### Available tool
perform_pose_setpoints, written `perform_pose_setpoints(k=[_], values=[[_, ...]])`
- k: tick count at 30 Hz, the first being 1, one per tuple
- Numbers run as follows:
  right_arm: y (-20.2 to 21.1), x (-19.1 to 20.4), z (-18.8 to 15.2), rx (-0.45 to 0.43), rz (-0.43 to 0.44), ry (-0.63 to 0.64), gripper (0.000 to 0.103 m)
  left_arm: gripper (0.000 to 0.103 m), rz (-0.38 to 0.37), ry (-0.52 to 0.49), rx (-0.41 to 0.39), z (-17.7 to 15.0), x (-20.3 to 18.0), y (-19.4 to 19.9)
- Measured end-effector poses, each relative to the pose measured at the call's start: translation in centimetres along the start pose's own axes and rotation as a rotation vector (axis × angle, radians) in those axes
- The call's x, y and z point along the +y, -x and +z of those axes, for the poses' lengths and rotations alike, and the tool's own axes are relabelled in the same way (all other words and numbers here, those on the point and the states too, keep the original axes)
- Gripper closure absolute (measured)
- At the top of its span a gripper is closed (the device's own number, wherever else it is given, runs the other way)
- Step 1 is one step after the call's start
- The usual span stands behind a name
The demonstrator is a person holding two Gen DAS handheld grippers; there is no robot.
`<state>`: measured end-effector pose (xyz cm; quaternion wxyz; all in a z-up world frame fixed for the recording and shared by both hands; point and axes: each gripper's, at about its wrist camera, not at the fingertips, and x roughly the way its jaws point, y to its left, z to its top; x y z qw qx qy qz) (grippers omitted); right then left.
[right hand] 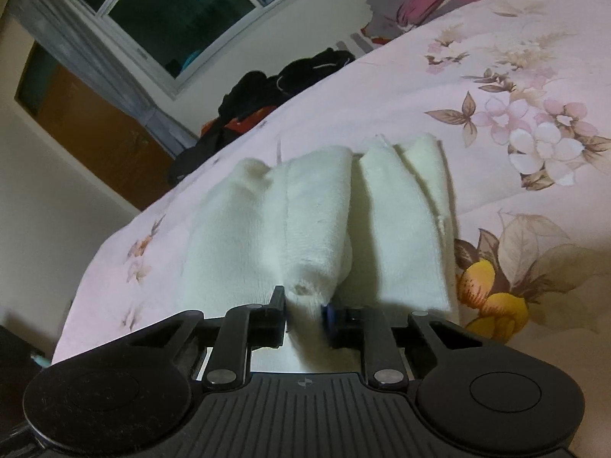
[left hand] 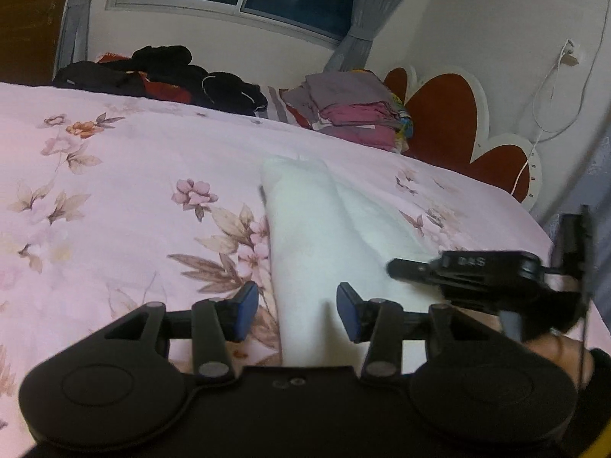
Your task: Fold small clothes
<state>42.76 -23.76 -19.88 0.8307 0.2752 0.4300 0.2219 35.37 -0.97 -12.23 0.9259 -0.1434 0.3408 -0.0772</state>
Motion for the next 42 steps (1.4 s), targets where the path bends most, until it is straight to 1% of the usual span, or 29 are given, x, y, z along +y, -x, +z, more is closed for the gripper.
perform_pose_setpoints(k=[3, 4, 6, 10, 11, 13, 15, 16, 17, 19, 20, 21, 22, 25, 28, 29, 30, 32, 35, 39, 42], values=[[1.9, 1.1, -0.2, -0.068, -0.057, 0.095, 0.087, 0.059, -0.012, -0.007, -0.004, 0.5, -0.5, -0.9], [2.7, 1.1, -0.3, -0.081, -0.078, 0.116, 0.087, 0.059, -0.019, -0.01, -0.007, 0.7, -0.7, -1.2], [3.8, 0.9, -0.7, -0.078, -0.104, 0.15, 0.088, 0.059, -0.039, -0.013, -0.005, 0.8, -1.1, -1.9], [4.1, -0.8, -2.1, -0.052, -0.168, 0.142, 0.088, 0.058, -0.077, -0.02, 0.028, 0.5, -2.2, -3.4], [3.7, -1.1, -2.2, -0.037, -0.166, 0.132, 0.087, 0.058, -0.078, -0.021, 0.043, 0.3, -2.3, -3.9], [3.6, -1.4, -1.9, -0.052, -0.157, 0.111, 0.087, 0.058, -0.07, -0.017, 0.087, -0.2, -2.5, -5.0], [3.2, -1.0, -1.1, -0.058, -0.163, 0.113, 0.087, 0.058, -0.06, -0.019, 0.115, -0.6, -2.4, -5.8], [2.8, -0.7, -0.7, -0.038, -0.164, 0.121, 0.087, 0.058, -0.053, -0.019, 0.122, -0.7, -2.4, -5.8], [2.6, -0.8, -0.5, -0.012, -0.165, 0.124, 0.084, 0.058, -0.055, -0.011, 0.126, -0.6, -2.3, -5.7], [3.3, -0.9, -0.5, -0.012, -0.167, 0.128, 0.078, 0.058, -0.071, 0.004, 0.107, 0.1, -1.9, -4.8], [3.9, -1.0, -0.5, -0.019, -0.176, 0.126, 0.067, 0.058, -0.073, 0.003, 0.085, 0.6, -1.8, -4.2], [4.7, -1.3, -0.4, -0.035, -0.195, 0.112, 0.054, 0.058, -0.077, 0.007, 0.07, 1.1, -1.6, -3.8], [5.5, -1.5, -0.2, -0.064, -0.201, 0.095, 0.05, 0.058, -0.081, 0.015, 0.057, 1.6, -1.5, -3.6], [6.6, -0.9, 1.0, -0.135, -0.221, 0.109, 0.05, 0.057, -0.077, 0.017, 0.049, 3.2, -1.8, -4.3], [5.7, 0.5, 2.3, -0.178, -0.244, 0.166, 0.05, 0.057, -0.073, 0.006, 0.017, 4.6, -2.5, -6.0], [5.1, 1.1, 2.7, -0.183, -0.246, 0.187, 0.055, 0.057, -0.071, -0.001, 0.01, 5.1, -2.9, -6.7], [4.2, 1.6, 3.1, -0.18, -0.247, 0.202, 0.063, 0.057, -0.072, -0.007, 0.006, 5.5, -3.1, -7.4], [2.5, 1.9, 3.7, -0.17, -0.252, 0.206, 0.066, 0.057, -0.071, -0.025, 0.01, 6.2, -3.5, -9.0], [-0.1, 2.2, 4.3, -0.155, -0.267, 0.21, 0.07, 0.057, -0.063, -0.038, 0.035, 6.7, -3.6, -11.4], [-2.6, 1.8, 4.8, -0.149, -0.306, 0.221, 0.071, 0.057, -0.047, -0.045, 0.063, 6.8, -3.0, -14.0], [-4.5, 0.4, 4.3, -0.112, -0.373, 0.241, 0.07, 0.056, -0.051, -0.034, 0.082, 5.9, -2.2, -15.2]])
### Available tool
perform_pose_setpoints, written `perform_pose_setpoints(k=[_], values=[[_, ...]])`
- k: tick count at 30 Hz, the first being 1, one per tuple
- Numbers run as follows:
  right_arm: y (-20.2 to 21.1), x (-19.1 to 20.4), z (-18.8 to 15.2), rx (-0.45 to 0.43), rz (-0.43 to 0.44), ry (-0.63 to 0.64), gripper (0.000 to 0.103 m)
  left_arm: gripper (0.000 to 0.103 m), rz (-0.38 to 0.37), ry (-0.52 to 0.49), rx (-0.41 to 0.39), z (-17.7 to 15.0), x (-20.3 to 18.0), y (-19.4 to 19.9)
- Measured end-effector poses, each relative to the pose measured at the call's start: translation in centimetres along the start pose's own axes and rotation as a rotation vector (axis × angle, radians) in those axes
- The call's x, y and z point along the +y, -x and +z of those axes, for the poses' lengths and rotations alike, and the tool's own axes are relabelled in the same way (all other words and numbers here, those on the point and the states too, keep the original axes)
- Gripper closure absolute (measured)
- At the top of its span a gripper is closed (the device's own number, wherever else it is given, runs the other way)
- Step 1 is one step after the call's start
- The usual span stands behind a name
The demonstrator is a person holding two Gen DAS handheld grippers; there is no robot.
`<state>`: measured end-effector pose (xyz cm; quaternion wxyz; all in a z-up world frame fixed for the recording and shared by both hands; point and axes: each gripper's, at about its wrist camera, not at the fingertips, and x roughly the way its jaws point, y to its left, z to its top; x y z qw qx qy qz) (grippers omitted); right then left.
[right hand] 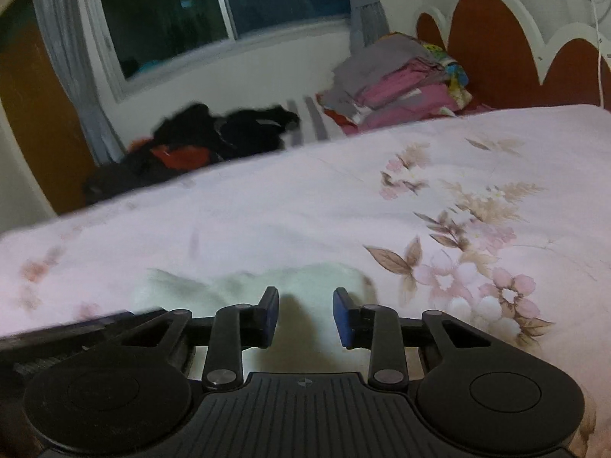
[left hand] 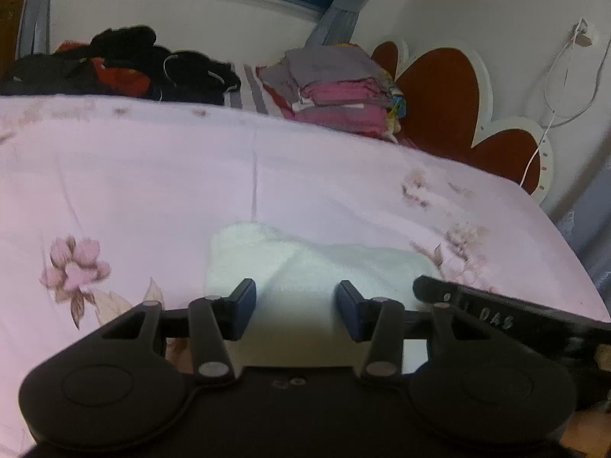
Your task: Fold small clothes
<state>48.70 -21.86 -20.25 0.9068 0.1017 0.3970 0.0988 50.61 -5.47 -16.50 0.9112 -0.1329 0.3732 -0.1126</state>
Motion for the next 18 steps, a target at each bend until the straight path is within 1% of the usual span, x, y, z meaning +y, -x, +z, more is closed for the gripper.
perform_pose_setpoints(k=[1, 3, 5, 7, 8, 9, 10, 12, 14, 16, 18], values=[[-0.5, -0.6, -0.6, 0.005, -0.002, -0.007, 0.07, 0.055, -0.002, -0.014, -0.009, -0.2, 0.0, -0.1], [-0.5, -1.2, -1.0, -0.014, -0.011, -0.014, 0.07, 0.054, -0.005, -0.022, -0.013, -0.2, 0.2, 0.0], [-0.5, -1.6, -0.8, -0.01, -0.03, -0.014, 0.07, 0.056, 0.007, 0.01, -0.031, 0.5, 0.3, 0.5], [0.0, -2.4, -0.3, -0.018, -0.008, -0.076, 0.07, 0.056, 0.018, 0.03, -0.058, 1.0, 0.4, 0.5], [0.4, -2.3, 0.0, -0.044, 0.002, -0.077, 0.07, 0.056, 0.021, 0.037, -0.037, 1.1, 0.5, -0.1], [0.6, -1.8, 0.3, -0.06, -0.002, -0.052, 0.07, 0.054, 0.026, 0.044, -0.009, 1.1, 0.7, -0.9], [0.5, -1.3, 0.5, -0.068, 0.004, -0.026, 0.07, 0.052, 0.034, 0.05, -0.003, 1.1, 0.8, -1.3], [-0.3, -0.5, 0.8, -0.043, 0.022, -0.002, 0.07, 0.046, 0.058, 0.049, -0.002, 0.9, 1.0, -2.0], [-1.5, -0.6, 0.5, -0.013, -0.015, 0.008, 0.07, 0.043, 0.054, 0.073, -0.002, 0.8, 1.4, -2.2], [-2.0, -1.6, 0.3, -0.005, -0.055, -0.029, 0.07, 0.042, 0.054, 0.069, 0.002, 0.9, 1.5, -1.9], [-1.9, -2.9, 0.5, 0.02, -0.022, -0.112, 0.069, 0.039, 0.069, 0.075, -0.006, 0.9, 1.7, -1.1]])
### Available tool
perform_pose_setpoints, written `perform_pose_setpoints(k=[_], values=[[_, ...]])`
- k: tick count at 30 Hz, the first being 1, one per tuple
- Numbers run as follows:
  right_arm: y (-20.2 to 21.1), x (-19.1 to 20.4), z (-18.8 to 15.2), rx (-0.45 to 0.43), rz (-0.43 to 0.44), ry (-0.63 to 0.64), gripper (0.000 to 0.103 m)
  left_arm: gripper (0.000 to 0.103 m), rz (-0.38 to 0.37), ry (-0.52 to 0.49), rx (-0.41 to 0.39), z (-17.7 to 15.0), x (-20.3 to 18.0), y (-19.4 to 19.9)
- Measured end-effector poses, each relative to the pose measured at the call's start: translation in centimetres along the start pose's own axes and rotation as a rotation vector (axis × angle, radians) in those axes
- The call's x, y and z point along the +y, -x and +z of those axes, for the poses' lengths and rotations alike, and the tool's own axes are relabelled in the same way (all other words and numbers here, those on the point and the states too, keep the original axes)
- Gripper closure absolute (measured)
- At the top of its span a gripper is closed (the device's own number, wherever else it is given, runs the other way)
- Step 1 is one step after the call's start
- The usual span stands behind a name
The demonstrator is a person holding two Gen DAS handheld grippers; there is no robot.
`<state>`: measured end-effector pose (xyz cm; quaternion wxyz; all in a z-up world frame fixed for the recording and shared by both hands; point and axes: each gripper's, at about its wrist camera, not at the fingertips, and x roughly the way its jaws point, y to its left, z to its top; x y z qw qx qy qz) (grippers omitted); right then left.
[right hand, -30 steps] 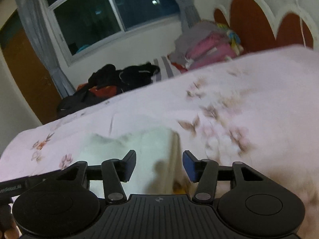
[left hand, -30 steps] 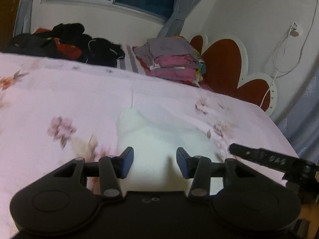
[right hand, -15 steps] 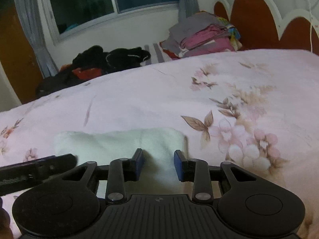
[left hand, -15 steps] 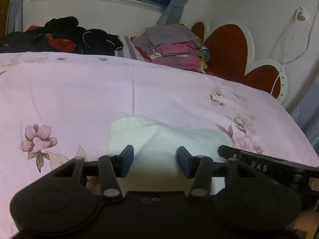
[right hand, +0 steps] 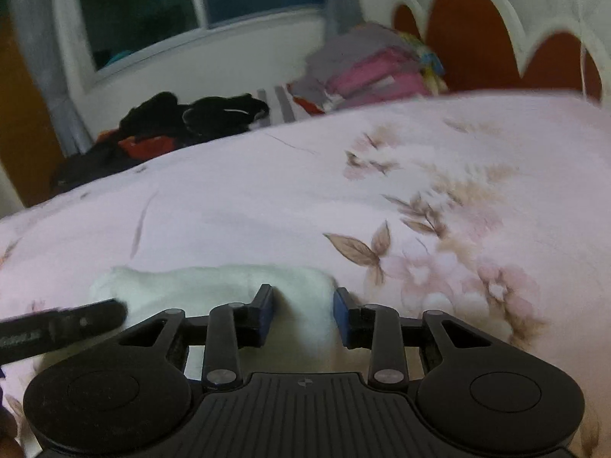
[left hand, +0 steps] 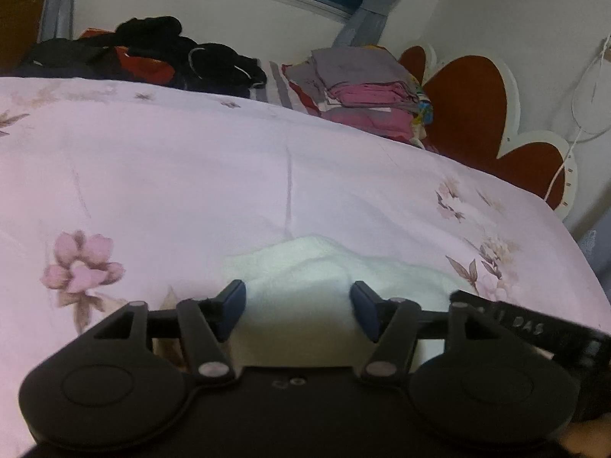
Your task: Fold small clothes
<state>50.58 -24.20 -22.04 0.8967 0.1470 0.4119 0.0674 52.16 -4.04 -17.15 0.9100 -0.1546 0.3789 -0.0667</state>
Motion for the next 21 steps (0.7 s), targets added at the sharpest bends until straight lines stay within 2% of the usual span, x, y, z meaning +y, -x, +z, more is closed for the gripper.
perform_pose_setpoints(k=[2, 4, 11, 16, 19, 21], values=[[1.0, 0.5, 0.1, -0.01, -0.012, 0.036, 0.069, 0.04, 0.003, 0.032, -0.024, -0.2, 0.3, 1.4], [2.3, 1.1, -0.1, -0.032, -0.023, 0.093, 0.069, 0.041, 0.003, 0.021, -0.037, -0.6, 0.1, 2.9], [8.7, 1.1, -2.8, -0.07, 0.081, 0.112, 0.069, 0.042, -0.022, -0.067, -0.035, -4.2, 0.2, 8.5], [12.6, 1.1, -6.6, -0.028, 0.127, 0.131, 0.07, 0.041, -0.024, -0.082, -0.003, -7.7, 0.6, 10.8], [14.0, 0.7, -8.8, 0.021, 0.136, 0.109, 0.069, 0.045, -0.049, -0.047, 0.059, -9.5, 1.0, 10.6], [14.5, 0.8, -10.3, 0.049, 0.13, 0.116, 0.069, 0.047, -0.053, -0.054, 0.063, -10.4, 0.9, 10.5]])
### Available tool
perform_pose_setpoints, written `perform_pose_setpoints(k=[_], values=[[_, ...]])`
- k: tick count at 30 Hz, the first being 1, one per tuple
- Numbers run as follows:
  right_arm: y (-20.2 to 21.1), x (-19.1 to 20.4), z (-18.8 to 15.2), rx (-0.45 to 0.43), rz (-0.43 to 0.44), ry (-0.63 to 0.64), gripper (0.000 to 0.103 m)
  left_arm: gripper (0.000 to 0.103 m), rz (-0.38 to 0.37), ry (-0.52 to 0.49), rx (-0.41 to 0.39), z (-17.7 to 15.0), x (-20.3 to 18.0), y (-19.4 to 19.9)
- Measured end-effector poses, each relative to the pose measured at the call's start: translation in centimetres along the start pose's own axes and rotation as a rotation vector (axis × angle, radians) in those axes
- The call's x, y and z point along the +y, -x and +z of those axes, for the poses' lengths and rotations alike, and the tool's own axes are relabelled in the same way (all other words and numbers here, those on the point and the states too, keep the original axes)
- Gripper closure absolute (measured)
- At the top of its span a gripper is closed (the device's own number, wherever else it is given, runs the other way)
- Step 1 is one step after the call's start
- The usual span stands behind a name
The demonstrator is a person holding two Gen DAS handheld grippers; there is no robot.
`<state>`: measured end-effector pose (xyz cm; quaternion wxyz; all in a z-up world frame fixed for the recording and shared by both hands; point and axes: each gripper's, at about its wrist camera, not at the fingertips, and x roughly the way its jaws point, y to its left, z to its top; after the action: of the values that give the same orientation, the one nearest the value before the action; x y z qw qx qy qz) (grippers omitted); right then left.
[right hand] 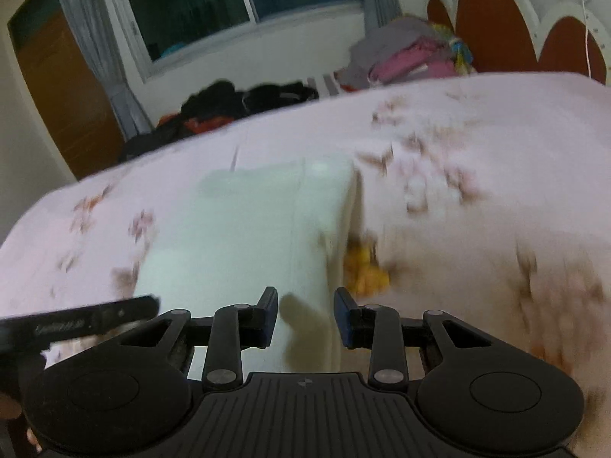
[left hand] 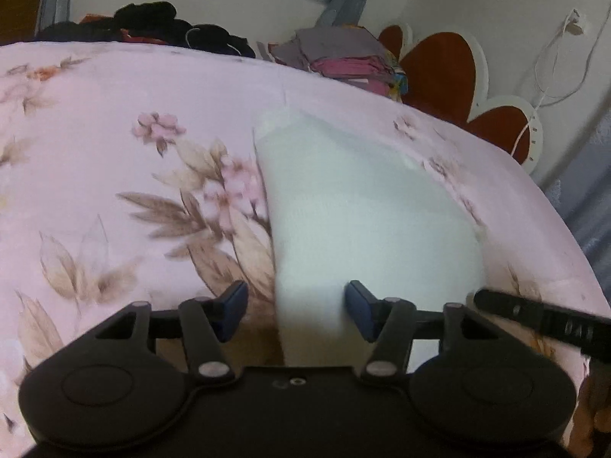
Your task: Fold small clothes
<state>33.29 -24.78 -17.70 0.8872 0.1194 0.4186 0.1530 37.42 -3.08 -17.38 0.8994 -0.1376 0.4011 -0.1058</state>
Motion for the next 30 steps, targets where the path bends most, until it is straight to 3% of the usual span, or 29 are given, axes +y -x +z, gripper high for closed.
perform_pose_setpoints(k=[4, 7, 9, 13, 20, 22, 30], values=[[-0.4, 0.1, -2.7, 0.061, -0.053, 0.015, 0.07, 0.048, 0.005, -0.035, 0.005, -1.0, -0.7, 0.2], [0.3, -0.8, -3.4, 0.064, -0.047, -0.054, 0.07, 0.049, -0.001, -0.062, 0.019, -1.6, -0.8, 0.7], [0.8, -0.9, -3.5, 0.066, -0.031, -0.081, 0.083, 0.048, -0.003, -0.061, 0.028, -1.8, -0.8, 0.8], [0.9, -1.3, -4.0, 0.062, -0.048, -0.13, 0.083, 0.049, 0.007, -0.065, 0.06, -1.4, -1.0, 0.8], [1.4, 0.0, -4.2, 0.058, -0.138, -0.072, 0.083, 0.046, 0.015, -0.096, 0.085, -1.2, -1.3, 0.9], [1.7, 0.6, -4.0, 0.05, -0.141, -0.064, 0.096, 0.045, 0.012, -0.102, 0.09, -1.2, -1.3, 0.9], [1.4, 1.0, -4.5, 0.049, -0.215, -0.051, 0.096, 0.041, -0.014, -0.102, 0.108, -1.0, -1.0, 1.2]])
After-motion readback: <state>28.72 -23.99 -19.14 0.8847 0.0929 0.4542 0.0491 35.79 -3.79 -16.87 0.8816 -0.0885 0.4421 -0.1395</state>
